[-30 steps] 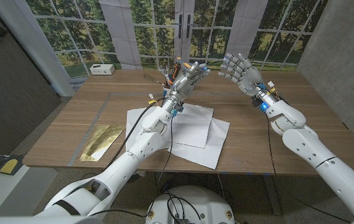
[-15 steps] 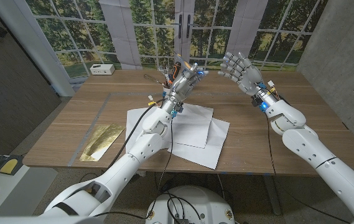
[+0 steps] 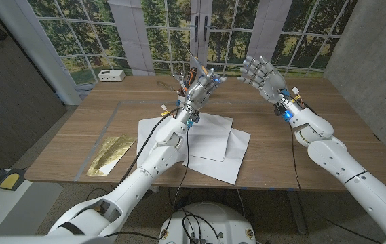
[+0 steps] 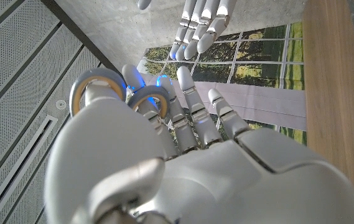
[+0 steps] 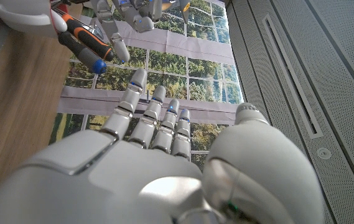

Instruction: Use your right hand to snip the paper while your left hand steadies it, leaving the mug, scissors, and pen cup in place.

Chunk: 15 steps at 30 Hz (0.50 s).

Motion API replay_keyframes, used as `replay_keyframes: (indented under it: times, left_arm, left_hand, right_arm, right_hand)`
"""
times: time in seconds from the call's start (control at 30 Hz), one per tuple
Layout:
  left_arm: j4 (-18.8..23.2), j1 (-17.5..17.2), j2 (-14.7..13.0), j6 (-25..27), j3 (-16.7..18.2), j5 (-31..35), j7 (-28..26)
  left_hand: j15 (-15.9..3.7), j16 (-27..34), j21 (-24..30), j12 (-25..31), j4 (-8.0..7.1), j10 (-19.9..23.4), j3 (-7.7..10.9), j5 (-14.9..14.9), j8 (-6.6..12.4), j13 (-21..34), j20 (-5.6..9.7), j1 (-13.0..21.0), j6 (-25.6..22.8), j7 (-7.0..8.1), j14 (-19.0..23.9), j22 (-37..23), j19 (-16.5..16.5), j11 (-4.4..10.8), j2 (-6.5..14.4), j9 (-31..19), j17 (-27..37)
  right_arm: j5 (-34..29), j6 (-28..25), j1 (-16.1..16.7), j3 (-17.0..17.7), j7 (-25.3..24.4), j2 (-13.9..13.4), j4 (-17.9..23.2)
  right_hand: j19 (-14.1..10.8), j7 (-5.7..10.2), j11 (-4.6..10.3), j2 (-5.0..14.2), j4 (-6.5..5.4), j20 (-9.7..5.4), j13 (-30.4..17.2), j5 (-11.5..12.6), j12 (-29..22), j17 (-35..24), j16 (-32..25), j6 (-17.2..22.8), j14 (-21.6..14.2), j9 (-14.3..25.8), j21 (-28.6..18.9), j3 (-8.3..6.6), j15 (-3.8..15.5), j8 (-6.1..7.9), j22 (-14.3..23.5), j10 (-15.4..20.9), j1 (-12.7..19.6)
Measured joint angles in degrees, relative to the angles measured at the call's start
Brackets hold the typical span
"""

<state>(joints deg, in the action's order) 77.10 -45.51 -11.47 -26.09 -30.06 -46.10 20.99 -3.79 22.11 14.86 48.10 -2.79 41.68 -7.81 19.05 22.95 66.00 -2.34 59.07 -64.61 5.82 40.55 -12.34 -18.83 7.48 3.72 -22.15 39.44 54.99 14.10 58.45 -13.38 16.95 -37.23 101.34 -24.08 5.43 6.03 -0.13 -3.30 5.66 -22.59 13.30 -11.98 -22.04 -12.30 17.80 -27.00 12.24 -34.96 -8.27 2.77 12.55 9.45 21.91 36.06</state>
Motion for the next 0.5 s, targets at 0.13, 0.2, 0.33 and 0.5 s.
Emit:
replay_keyframes:
  times: [0.13,0.2,0.33,0.5]
  left_arm:
    - [0.1,-0.1,0.0,0.0,0.1,0.1,-0.4]
    - [0.1,-0.2,0.0,0.0,0.1,0.2,-0.5]
    - [0.2,-0.4,-0.2,-1.0,0.1,1.5,-1.7]
    - [0.3,-0.5,-0.3,-1.7,0.1,2.4,-2.4]
  left_hand:
    - [-0.17,-0.4,0.2,0.4,-1.2,0.7,-2.22,0.0,0.41,-0.8,0.31,0.2,-1.2,-0.61,0.7,0.1,-0.3,-0.69,0.2,0.9,0.0]
    - [-0.44,-0.4,0.2,0.6,-1.98,1.0,-3.56,0.0,0.4,-1.2,-0.01,0.1,-1.6,-1.03,1.0,0.1,-0.6,-0.99,0.1,1.4,0.0]
    - [-0.54,-0.8,0.2,0.4,-3.16,3.0,-5.83,0.0,0.52,-1.9,0.19,-2.5,-2.6,-1.54,1.7,0.1,-0.9,0.18,-2.4,1.9,0.0]
    - [-0.61,-0.8,0.2,0.4,-4.19,4.2,-7.66,0.1,0.41,-2.6,0.0,-4.8,-2.9,-1.55,2.1,0.1,-1.2,0.67,-4.1,2.3,0.2]
  right_arm:
    - [-0.1,0.0,0.0,0.0,-0.1,0.0,0.0]
    - [-0.1,0.0,0.0,0.0,-0.2,0.0,0.1]
    - [-0.1,0.0,0.0,-0.1,-0.2,0.0,0.1]
    - [-0.2,0.2,0.0,-0.2,-0.2,0.0,0.2]
  right_hand:
    - [-0.3,0.0,0.0,0.0,0.0,0.29,0.2,0.0,0.0,0.0,0.0,0.0,0.2,0.0,0.2,0.0,-0.21,0.0,0.0,0.0,0.0]
    - [-0.3,0.0,0.0,0.0,0.0,0.29,0.3,0.0,0.0,0.0,0.0,0.0,0.2,0.0,0.2,0.0,-0.21,0.0,0.0,0.0,0.0]
    - [-0.3,0.0,0.0,0.0,0.0,0.29,0.3,0.0,0.0,0.0,0.0,0.0,0.2,0.0,0.4,0.0,-0.21,0.0,0.0,0.0,0.0]
    - [-0.3,0.0,0.0,0.0,0.0,0.29,0.3,0.0,0.0,0.0,0.0,0.0,0.2,0.0,0.4,0.0,-0.21,0.0,0.0,0.0,0.0]
